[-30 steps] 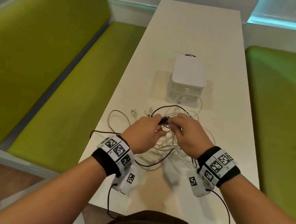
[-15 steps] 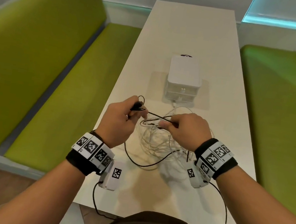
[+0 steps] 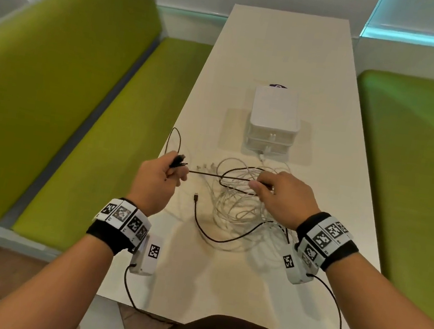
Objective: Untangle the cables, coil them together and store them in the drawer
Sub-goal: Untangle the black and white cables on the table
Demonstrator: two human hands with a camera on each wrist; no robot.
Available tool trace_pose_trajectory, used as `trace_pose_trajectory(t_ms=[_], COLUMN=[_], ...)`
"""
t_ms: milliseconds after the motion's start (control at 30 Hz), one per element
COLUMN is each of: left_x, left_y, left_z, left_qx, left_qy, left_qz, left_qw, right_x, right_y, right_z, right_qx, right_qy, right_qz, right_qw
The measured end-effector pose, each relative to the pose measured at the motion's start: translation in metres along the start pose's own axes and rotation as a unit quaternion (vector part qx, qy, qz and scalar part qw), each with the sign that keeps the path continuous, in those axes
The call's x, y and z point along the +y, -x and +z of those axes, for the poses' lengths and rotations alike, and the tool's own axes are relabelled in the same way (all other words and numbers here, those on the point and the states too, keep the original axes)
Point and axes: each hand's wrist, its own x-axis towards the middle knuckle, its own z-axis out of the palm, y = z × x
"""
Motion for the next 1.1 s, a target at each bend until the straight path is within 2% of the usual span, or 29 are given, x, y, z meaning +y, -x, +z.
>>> trace_pose_trajectory(t_ms=[100,133,200,267,333,400,467,533,600,633,667,733,767,833,933,1033,1100], left_x=[-0.003,0.001,0.011,0.029,0.048,0.059,0.060,0.056,0.056,0.058,0.061,0.067,0.070,0.069,0.061,0.061,0.064], left_y=[-0.003,-0.003,-0.001,0.003,0.009,0.014,0.014,0.009,0.007,0.008,0.011,0.021,0.025,0.025,0.017,0.017,0.015], left_z=[0.000,0.001,0.008,0.018,0.031,0.046,0.055,0.054,0.045,0.039,0.034,0.028,0.028,0.034,0.047,0.053,0.050], left_qx=[-0.105,-0.135,-0.135,-0.107,-0.123,-0.149,-0.136,-0.053,0.033,0.044,0.023,-0.094,-0.147,-0.191,-0.154,-0.106,-0.104], left_qy=[-0.108,-0.159,-0.222,-0.185,-0.137,-0.100,-0.036,-0.034,-0.067,-0.051,-0.016,0.051,0.059,0.031,-0.012,-0.014,-0.028], left_qz=[-0.054,-0.052,0.007,0.084,0.115,0.102,0.045,0.049,0.108,0.133,0.153,0.158,0.162,0.161,0.121,0.142,0.152], left_qw=[0.987,0.977,0.966,0.973,0.976,0.979,0.989,0.997,0.991,0.989,0.988,0.982,0.974,0.968,0.981,0.984,0.983], right_x=[0.007,0.008,0.006,0.001,-0.006,-0.012,-0.016,-0.012,-0.006,-0.005,-0.004,-0.004,-0.005,-0.009,-0.017,-0.017,-0.014], right_y=[0.001,0.001,0.001,-0.001,-0.002,0.000,0.003,0.006,0.007,0.008,0.008,0.006,0.006,0.006,0.010,0.015,0.017], right_z=[0.001,0.004,0.010,0.017,0.021,0.019,0.018,0.017,0.016,0.016,0.016,0.018,0.018,0.019,0.017,0.013,0.013], right_qx=[-0.028,-0.012,0.022,0.036,0.041,0.053,0.071,0.094,0.101,0.096,0.093,0.102,0.107,0.094,0.059,0.083,0.081], right_qy=[-0.086,-0.085,-0.052,-0.032,-0.077,-0.139,-0.161,-0.186,-0.193,-0.184,-0.172,-0.160,-0.162,-0.171,-0.207,-0.234,-0.242], right_qz=[0.011,0.012,-0.014,-0.074,-0.116,-0.137,-0.133,-0.092,-0.049,-0.034,-0.022,-0.001,0.001,-0.026,-0.074,-0.105,-0.117], right_qw=[0.996,0.996,0.998,0.996,0.989,0.979,0.975,0.974,0.975,0.978,0.980,0.982,0.981,0.980,0.974,0.963,0.960])
